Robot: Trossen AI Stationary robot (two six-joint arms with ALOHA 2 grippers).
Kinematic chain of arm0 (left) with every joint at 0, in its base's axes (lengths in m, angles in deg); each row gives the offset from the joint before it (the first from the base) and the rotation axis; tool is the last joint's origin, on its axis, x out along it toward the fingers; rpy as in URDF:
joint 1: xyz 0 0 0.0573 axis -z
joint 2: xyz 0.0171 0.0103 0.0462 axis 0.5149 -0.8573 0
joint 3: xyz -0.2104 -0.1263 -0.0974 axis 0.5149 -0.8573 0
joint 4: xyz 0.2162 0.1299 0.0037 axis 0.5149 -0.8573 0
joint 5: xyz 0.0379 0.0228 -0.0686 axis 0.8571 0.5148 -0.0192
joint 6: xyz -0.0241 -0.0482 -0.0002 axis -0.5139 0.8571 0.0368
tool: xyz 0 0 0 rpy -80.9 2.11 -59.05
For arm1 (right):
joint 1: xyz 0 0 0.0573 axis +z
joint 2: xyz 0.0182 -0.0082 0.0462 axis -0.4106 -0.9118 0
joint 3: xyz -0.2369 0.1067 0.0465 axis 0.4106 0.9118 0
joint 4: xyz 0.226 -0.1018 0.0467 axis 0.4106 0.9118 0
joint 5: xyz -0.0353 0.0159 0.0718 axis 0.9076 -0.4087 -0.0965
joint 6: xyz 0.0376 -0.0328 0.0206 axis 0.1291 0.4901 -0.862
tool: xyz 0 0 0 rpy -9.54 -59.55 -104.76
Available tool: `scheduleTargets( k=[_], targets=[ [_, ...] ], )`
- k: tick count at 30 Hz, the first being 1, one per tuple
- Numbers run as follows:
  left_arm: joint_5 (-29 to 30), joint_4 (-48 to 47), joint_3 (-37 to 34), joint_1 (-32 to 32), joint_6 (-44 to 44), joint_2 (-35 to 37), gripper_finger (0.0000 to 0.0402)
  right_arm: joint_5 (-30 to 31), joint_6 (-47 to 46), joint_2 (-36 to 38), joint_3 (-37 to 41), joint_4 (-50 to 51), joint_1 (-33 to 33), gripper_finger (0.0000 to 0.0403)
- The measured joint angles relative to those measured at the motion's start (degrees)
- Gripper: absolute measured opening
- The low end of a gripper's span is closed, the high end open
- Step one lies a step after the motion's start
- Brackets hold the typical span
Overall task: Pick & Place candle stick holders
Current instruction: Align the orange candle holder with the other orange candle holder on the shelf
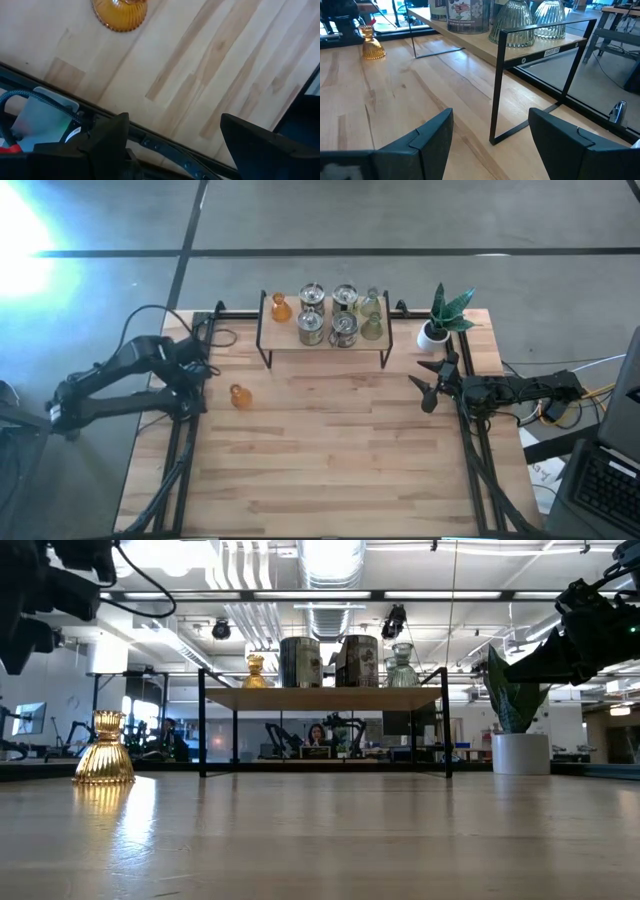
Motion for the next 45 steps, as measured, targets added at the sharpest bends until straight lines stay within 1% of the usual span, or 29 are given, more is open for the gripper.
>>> scheduleTargets(
  k=[3,9,14,16,19,21,23,26,32,39,45],
  targets=[
    [1.1,0.7,-0.1,2.4,2.2,-1.3,0.0317,0.0,0.0,0.0,0.0,0.0,0.0,0.0251],
    [1.9,1.2,-0.2,6.7,3.8,-3.2,0.0316,0.0,0.0,0.0,0.0,0.0,0.0,0.0251],
    [4.0,3.5,-0.2,10.3,8.8,-3.6,0.0316,0.0,0.0,0.0,0.0,0.0,0.0,0.0251],
    [3.9,6.2,0.2,11.5,10.9,-3.6,0.0316,0.0,0.0,0.0,0.0,0.0,0.0,0.0251],
    [2.4,13.3,0.2,13.0,14.2,-3.4,0.0316,0.0,0.0,0.0,0.0,0.0,0.0,0.0251],
    [3.2,14.6,-0.2,13.9,14.7,-3.7,0.0316,0.0,0.0,0.0,0.0,0.0,0.0,0.0251],
    [4.8,14.2,-1.1,14.4,15.4,-4.2,0.0316,0.0,0.0,0.0,0.0,0.0,0.0,0.0251],
    [5.4,14.9,-3.4,14.9,16.3,-4.7,0.0316,0.0,0.0,0.0,0.0,0.0,0.0,0.0251],
    [5.3,20.3,-7.6,15.6,19.5,-5.2,0.0316,0.0,0.0,0.0,0.0,0.0,0.0,0.0251],
    [8.6,25.0,-11.2,15.6,21.0,-5.3,0.0316,0.0,0.0,0.0,0.0,0.0,0.0,0.0251],
    [15.8,29.1,-13.8,15.6,25.1,-5.5,0.0316,0.0,0.0,0.0,0.0,0.0,0.0,0.0251]
  ],
)
